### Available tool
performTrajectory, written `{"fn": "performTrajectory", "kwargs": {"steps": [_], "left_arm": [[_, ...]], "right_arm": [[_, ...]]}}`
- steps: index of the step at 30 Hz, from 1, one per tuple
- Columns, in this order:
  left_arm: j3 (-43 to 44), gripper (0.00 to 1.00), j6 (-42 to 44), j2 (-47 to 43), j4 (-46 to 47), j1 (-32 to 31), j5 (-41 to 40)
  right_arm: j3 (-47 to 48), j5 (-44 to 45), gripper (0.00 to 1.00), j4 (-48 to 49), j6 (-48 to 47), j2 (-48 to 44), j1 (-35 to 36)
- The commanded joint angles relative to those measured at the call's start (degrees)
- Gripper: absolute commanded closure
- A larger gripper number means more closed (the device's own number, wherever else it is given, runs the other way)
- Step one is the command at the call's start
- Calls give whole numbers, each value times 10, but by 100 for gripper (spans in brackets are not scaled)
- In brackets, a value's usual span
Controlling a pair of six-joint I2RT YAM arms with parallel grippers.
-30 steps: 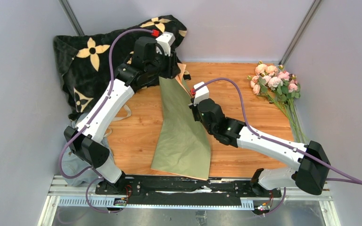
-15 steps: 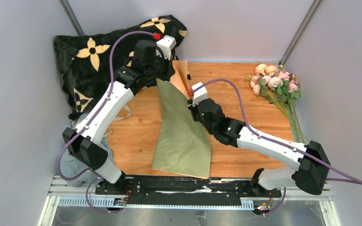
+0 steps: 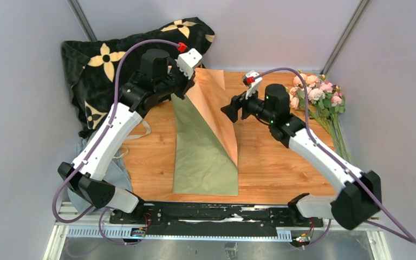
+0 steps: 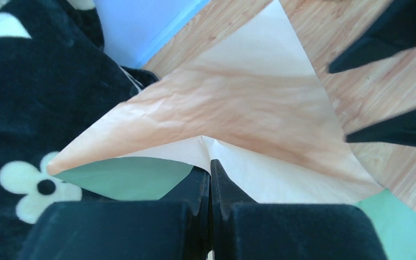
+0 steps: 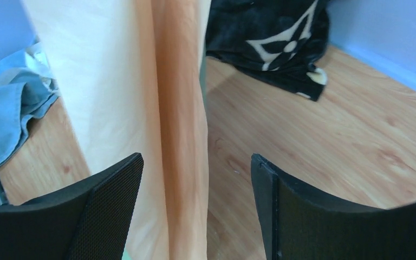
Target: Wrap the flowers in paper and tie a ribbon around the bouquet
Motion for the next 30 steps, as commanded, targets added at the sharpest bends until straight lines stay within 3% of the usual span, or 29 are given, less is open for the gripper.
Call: {"fn": "performTrajectory", "kwargs": {"steps": [1, 5, 7, 9, 11, 16, 19, 21, 24, 30], "left_arm": [[12, 100, 60, -27, -27, -4, 34], [3, 100, 59, -32, -35, -4, 51], [6, 100, 63, -34, -46, -4, 57], [16, 100, 73, -39, -67, -4, 57], [27, 100, 94, -47, -93, -4, 49], [50, 100, 158, -70, -161, -3, -37], [55, 100, 185, -80, -184, -1, -93], [60, 100, 193, -86, -195, 2, -131], [69, 100, 212, -94, -205, 7, -209], [122, 100, 235, -123, -261, 11, -262]], "right_arm": [[60, -167, 24, 8, -11, 90, -34], [105, -177, 32, 14, -27, 166, -37], [122, -191, 43, 23, -18, 206, -50], [129, -232, 75, 45, 15, 235, -68], [119, -268, 98, 77, 54, 248, -88], [68, -216, 100, 72, 122, 185, -174], [88, -155, 100, -39, 80, 131, -212], [122, -86, 100, -179, 22, 99, -213], [173, -5, 100, -302, -25, 57, -214], [231, -8, 100, -384, -57, -50, -210]]}}
